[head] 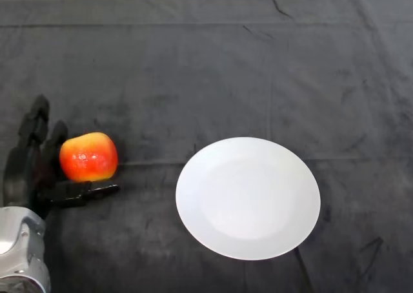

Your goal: Move the apple to the plate

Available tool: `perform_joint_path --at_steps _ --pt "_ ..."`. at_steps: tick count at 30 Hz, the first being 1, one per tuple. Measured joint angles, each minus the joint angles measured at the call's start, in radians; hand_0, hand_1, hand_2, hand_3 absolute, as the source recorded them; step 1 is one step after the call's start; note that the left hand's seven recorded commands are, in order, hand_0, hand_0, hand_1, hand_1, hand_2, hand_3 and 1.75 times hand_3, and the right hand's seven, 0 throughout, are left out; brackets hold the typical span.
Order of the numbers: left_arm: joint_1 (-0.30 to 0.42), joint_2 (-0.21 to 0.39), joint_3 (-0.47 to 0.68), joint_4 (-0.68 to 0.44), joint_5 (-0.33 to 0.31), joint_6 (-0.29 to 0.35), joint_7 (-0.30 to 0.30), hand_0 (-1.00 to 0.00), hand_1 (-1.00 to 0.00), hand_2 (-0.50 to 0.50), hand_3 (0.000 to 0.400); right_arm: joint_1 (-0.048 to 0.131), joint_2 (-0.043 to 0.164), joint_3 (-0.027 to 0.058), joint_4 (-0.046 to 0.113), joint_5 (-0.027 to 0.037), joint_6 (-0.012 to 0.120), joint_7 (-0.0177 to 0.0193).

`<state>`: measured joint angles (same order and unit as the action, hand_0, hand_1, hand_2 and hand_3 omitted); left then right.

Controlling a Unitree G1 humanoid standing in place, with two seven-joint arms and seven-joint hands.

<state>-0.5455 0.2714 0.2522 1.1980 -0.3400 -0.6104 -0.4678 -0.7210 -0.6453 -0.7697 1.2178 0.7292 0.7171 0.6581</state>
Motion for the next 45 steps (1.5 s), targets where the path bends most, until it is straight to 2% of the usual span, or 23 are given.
perform_joint_path --at_steps 12,13,17,18,21,24,26,28,29,35,36,37,38,39,45 --pt "0.001 -0.004 -0.050 0.000 0.024 0.000 -0.008 0.00 -0.01 0.01 0.005 0.000 0.000 0.0000 0.000 0.0000 0.000 0.0000" --pt "0.001 -0.004 -0.050 0.000 0.030 0.000 -0.008 0.00 -0.10 0.05 0.039 0.000 0.000 0.0000 0.000 0.0000 0.000 0.0000" --pt "0.001 -0.004 -0.075 0.000 0.046 0.000 -0.008 0.00 -0.76 0.38 0.306 0.000 0.000 0.0000 0.000 0.0000 0.000 0.0000" --pt "0.001 -0.004 -0.080 0.000 0.050 0.000 -0.008 0.00 -0.86 0.43 0.344 0.000 0.000 0.0000 0.000 0.0000 0.000 0.0000" --pt "0.001 -0.004 -0.084 0.000 0.051 0.000 -0.008 0.00 -0.97 0.48 0.387 0.000 0.000 0.0000 0.000 0.0000 0.000 0.0000" --pt "0.001 -0.004 -0.084 0.000 0.052 0.000 -0.006 -0.03 -1.00 0.49 0.400 0.000 0.000 0.0000 0.000 0.0000 0.000 0.0000" --pt "0.001 -0.003 -0.085 -0.001 0.052 0.000 -0.006 -0.16 -1.00 0.42 0.400 0.000 0.000 0.0000 0.000 0.0000 0.000 0.0000" --pt "0.001 -0.003 -0.085 -0.002 0.052 0.000 -0.005 -0.22 -1.00 0.39 0.400 0.000 0.000 0.0000 0.000 0.0000 0.000 0.0000" --pt "0.001 -0.003 -0.085 -0.002 0.052 0.000 -0.005 -0.30 -1.00 0.35 0.400 0.000 0.000 0.0000 0.000 0.0000 0.000 0.0000" --pt "0.001 -0.002 -0.086 -0.002 0.052 0.000 -0.001 -0.47 -1.00 0.27 0.400 0.000 0.000 0.0000 0.000 0.0000 0.000 0.0000" --pt "0.001 -0.002 -0.086 -0.002 0.052 0.000 0.003 -0.55 -1.00 0.23 0.400 0.000 0.000 0.0000 0.000 0.0000 0.000 0.0000" --pt "0.001 -0.002 -0.086 -0.003 0.053 0.000 0.007 -0.67 -1.00 0.16 0.400 0.000 0.000 0.0000 0.000 0.0000 0.000 0.0000" --pt "0.001 -0.002 -0.086 -0.003 0.053 0.000 0.011 -0.86 -1.00 0.07 0.400 0.000 0.000 0.0000 0.000 0.0000 0.000 0.0000" --pt "0.001 0.000 -0.086 -0.003 0.053 0.000 0.012 -1.00 -1.00 0.00 0.400 0.000 0.000 0.0000 0.000 0.0000 0.000 0.0000" --pt "0.001 0.002 -0.087 -0.005 0.054 0.000 0.024 -1.00 -1.00 0.00 0.400 0.000 0.000 0.0000 0.000 0.0000 0.000 0.0000"
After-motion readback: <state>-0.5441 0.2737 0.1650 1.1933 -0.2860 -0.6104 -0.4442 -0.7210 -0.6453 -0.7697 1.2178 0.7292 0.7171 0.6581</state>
